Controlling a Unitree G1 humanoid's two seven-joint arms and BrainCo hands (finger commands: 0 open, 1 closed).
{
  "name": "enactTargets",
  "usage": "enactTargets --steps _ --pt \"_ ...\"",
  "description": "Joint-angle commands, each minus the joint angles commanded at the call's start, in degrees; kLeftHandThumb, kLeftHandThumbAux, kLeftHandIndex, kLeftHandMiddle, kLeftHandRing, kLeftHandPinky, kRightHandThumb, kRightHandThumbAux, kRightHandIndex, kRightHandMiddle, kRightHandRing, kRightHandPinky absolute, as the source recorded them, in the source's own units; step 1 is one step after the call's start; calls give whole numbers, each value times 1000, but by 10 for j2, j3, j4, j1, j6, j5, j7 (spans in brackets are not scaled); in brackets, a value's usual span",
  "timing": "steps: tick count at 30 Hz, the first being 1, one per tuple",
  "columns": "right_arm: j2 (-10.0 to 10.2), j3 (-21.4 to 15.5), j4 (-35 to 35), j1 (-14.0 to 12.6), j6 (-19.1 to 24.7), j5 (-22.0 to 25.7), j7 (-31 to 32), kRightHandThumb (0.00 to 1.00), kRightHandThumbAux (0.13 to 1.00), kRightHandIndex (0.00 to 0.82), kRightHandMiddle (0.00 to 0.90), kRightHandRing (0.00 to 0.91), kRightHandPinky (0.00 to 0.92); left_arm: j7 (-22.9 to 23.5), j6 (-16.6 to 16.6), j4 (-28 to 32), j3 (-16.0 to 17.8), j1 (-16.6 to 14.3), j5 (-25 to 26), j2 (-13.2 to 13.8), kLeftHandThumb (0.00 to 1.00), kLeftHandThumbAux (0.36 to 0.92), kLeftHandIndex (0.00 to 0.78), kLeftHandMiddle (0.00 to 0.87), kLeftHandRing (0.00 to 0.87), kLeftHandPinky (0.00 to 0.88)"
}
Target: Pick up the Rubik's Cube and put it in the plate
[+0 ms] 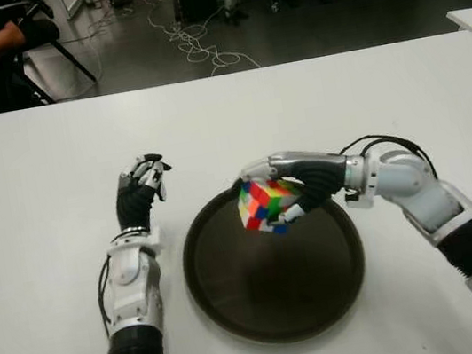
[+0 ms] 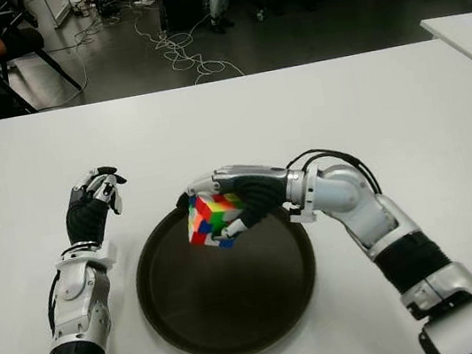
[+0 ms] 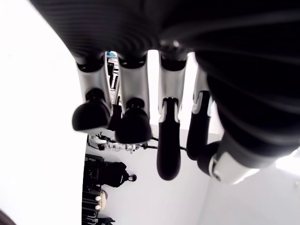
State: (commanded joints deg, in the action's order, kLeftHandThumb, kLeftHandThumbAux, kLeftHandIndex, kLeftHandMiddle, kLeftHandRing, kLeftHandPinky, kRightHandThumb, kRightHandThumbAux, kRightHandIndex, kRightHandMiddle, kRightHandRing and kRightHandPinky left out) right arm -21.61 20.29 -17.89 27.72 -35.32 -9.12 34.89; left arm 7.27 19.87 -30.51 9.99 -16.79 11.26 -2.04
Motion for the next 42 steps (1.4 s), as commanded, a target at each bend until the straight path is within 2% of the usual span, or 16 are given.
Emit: enactTargets --steps 1,3,4,5,6,7,8,11,18,30,42 --pt "0 0 -1 0 2 -6 -3 682 745 397 298 279 262 -1 -1 0 0 0 -1 0 856 661 419 537 806 808" --pt "0 1 -2 1 4 -13 -7 677 746 396 225 205 185 -3 -3 1 0 0 -1 1 856 661 419 535 803 807" --pt "0 1 -3 1 5 -15 -8 581 772 329 202 181 163 -4 -4 2 0 0 -1 1 855 661 419 534 803 807" --pt "0 2 -3 2 7 -16 -8 397 821 230 168 147 130 -4 -4 2 0 -1 -1 1 855 662 419 534 802 807" --pt "0 2 -3 2 7 -17 -8 262 851 161 140 119 105 -5 -4 2 0 -1 -1 1 855 662 419 533 801 806" --pt "0 2 -5 3 10 -17 -7 175 871 117 122 101 89 -4 -4 1 0 -1 0 1 855 662 419 533 800 806" --pt "0 3 -6 3 12 -17 -6 112 879 83 100 80 72 -4 -4 1 0 0 1 1 856 661 420 533 798 805" --pt "0 4 -9 6 20 -19 -1 36 881 36 62 43 47 -4 -4 0 1 -1 2 0 856 661 420 536 796 804" --pt "-5 8 -6 11 38 -40 0 2 844 2 5 2 4 0 0 -3 1 -1 3 1 856 661 421 534 791 804" --pt "-4 5 -9 12 47 -62 -7 0 796 0 0 0 0 10 7 -5 0 0 3 3 856 661 423 529 780 800" --pt "-5 5 -15 15 51 -71 -8 0 804 0 0 0 0 14 11 -3 2 0 7 0 856 661 421 532 784 800"
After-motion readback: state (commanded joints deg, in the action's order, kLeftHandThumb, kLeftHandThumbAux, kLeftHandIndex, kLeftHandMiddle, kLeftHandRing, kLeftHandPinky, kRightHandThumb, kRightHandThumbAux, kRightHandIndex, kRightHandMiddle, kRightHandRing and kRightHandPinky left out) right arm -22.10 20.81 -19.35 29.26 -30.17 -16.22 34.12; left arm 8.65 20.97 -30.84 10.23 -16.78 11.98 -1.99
